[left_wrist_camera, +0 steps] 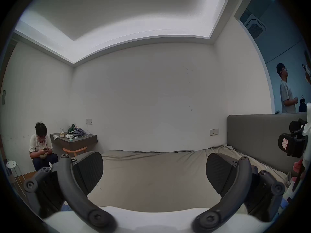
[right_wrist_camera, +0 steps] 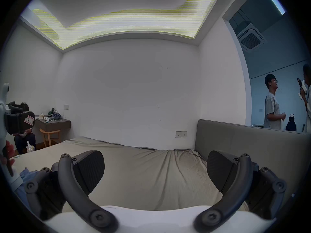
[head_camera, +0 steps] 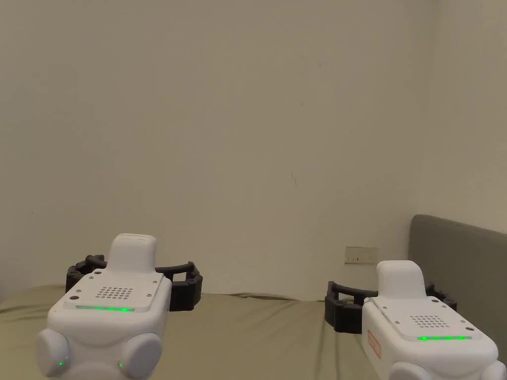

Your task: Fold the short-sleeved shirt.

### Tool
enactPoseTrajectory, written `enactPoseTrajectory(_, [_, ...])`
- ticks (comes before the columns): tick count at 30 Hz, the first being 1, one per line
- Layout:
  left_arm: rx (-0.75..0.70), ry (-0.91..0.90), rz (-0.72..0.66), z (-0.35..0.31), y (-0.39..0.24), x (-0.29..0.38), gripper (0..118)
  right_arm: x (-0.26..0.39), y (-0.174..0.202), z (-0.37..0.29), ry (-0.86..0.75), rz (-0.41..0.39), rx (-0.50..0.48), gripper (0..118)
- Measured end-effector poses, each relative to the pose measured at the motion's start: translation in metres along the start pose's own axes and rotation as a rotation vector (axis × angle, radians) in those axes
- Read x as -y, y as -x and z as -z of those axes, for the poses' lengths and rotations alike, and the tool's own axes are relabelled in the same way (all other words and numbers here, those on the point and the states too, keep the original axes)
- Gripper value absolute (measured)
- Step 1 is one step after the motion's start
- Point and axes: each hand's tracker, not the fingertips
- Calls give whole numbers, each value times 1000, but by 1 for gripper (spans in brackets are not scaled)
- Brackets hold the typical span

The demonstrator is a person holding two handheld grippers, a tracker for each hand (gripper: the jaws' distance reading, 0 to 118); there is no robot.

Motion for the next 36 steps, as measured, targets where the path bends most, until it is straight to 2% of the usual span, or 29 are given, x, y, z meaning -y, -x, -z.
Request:
enactPoseTrajectory(5, [-10, 5, 4, 3, -2, 0, 118, -3, -4, 5, 4, 27, -2, 118])
enactPoseTrajectory(18, [-15, 15, -11, 10, 1, 0, 118, -8, -1, 8, -6, 5, -6, 118])
enactPoseTrajectory(21, [-7, 15, -23, 10, 3, -2, 118, -9, -3, 8, 17, 33, -68, 118])
enactPoseTrajectory(25, [-17, 7, -24, 9, 4, -7, 118, -3, 3, 8, 3, -44, -34, 118])
enactPoseTrajectory(28, [-23, -2, -8, 8, 3, -8, 118, 0, 4, 7, 3, -47, -33, 118])
enactPoseTrajectory(36, [-1, -4, -6, 8, 3, 0, 118, -3, -6, 6, 18, 18, -18, 118])
